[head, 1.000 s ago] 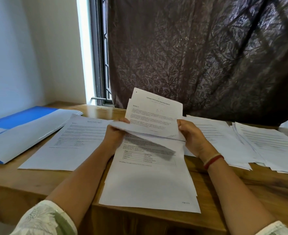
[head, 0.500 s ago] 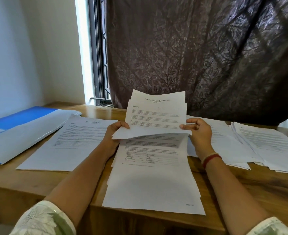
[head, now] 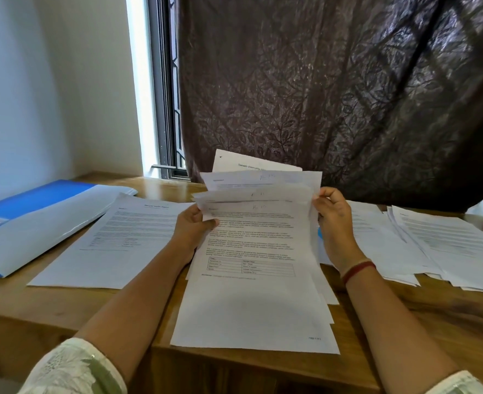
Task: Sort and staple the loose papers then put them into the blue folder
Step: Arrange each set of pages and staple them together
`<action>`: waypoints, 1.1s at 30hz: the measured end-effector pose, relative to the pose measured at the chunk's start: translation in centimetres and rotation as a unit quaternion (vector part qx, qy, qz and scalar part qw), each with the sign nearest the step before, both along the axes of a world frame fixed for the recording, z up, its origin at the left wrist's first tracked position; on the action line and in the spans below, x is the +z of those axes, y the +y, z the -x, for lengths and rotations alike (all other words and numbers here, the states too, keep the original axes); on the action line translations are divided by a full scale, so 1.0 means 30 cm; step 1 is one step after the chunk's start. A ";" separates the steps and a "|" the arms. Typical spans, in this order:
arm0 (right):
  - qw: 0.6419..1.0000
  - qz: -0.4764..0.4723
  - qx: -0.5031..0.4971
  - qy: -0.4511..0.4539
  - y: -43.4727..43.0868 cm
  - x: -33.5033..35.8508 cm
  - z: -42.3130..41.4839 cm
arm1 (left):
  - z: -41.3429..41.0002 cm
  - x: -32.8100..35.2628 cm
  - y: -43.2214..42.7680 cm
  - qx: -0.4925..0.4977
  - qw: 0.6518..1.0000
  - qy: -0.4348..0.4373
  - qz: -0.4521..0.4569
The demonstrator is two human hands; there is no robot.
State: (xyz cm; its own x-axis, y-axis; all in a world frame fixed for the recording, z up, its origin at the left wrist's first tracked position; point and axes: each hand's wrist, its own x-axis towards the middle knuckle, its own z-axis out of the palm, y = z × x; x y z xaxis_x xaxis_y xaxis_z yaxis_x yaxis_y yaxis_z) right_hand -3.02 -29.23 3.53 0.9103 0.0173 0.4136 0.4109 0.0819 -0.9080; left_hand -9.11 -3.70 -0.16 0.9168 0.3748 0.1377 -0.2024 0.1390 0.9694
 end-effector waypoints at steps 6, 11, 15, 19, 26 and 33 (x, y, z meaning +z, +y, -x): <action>0.994 -0.007 0.105 0.025 0.012 0.019 0.032 | 0.003 0.001 0.007 -0.005 0.999 -0.025 -0.048; 0.987 -0.012 0.151 0.049 0.000 0.024 0.043 | 0.006 0.012 0.012 -0.040 0.998 -0.039 -0.027; 0.970 -0.151 0.157 0.110 -0.028 0.035 0.013 | 0.013 0.010 0.015 -0.057 0.997 -0.042 -0.008; 0.992 -0.029 -0.002 0.123 -0.048 -0.023 -0.018 | 0.013 0.020 0.015 -0.084 0.996 -0.015 0.016; 0.993 -0.033 0.001 0.113 -0.021 -0.037 -0.053 | 0.021 0.024 0.001 -0.082 0.996 0.009 -0.014; 0.992 -0.034 0.005 0.119 0.015 -0.028 -0.028 | -0.004 0.006 0.012 -0.043 0.999 0.032 -0.006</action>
State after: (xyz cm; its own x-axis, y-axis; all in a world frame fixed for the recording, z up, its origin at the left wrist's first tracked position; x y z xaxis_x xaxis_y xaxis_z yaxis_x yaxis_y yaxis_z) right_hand -2.16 -28.76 2.69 0.9823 0.0052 0.1875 0.1846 0.1492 -0.9714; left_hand -9.00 -3.35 0.02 0.9528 0.2922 0.0821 -0.1283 0.1425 0.9814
